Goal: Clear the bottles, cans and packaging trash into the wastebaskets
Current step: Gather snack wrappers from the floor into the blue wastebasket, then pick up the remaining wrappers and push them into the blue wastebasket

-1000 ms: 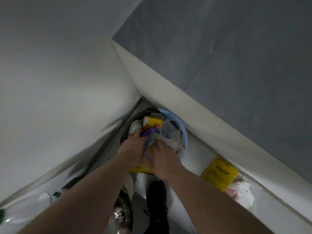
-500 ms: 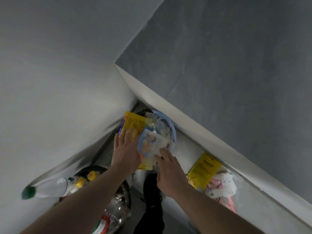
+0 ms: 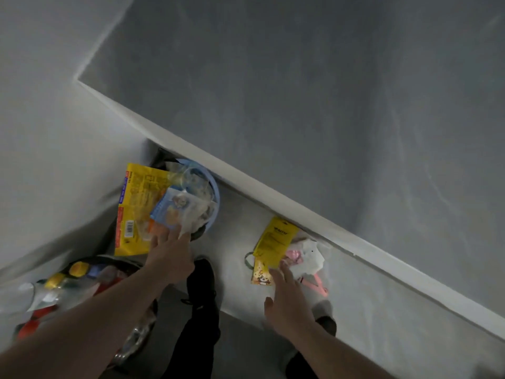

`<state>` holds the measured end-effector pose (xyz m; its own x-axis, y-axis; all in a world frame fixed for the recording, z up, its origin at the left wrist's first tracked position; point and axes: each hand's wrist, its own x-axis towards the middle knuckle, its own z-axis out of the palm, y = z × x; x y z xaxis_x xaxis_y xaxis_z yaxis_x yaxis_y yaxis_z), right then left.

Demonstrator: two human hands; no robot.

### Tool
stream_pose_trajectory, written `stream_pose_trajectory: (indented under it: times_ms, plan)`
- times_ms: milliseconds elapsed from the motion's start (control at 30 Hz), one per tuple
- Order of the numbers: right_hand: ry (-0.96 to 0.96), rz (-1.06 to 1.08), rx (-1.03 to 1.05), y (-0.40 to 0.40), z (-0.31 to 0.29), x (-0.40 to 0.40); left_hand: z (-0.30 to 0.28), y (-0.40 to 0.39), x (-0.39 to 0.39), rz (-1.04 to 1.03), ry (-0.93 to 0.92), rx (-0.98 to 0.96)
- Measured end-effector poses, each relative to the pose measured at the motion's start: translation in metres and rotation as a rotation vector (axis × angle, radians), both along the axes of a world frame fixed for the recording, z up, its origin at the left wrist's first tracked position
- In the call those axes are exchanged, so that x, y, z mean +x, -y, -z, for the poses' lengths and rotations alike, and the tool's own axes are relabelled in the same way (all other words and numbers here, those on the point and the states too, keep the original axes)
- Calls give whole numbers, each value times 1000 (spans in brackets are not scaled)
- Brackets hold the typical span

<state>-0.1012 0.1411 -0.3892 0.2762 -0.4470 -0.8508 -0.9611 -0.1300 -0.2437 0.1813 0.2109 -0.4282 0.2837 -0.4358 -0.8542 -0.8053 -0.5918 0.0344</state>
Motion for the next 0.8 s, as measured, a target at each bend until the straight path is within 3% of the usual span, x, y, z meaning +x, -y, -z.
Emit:
stream_pose_trajectory:
  times_ms: [167, 300, 400, 567, 800]
  plan:
    - [-27, 142, 39, 5, 2, -58, -9, 19, -34, -119, 99, -210]
    - [-23, 165, 21, 10, 12, -101, -20, 13, -91, -50, 151, -361]
    - [33, 215, 41, 13, 13, -122, -23, 0, -149, -122, 134, -307]
    - [126, 90, 62, 19, -2, -177, -31, -22, -254, -291, 65, -168]
    - [-11, -133, -23, 15, -26, -287, -62, -28, -376, -322, -100, -157]
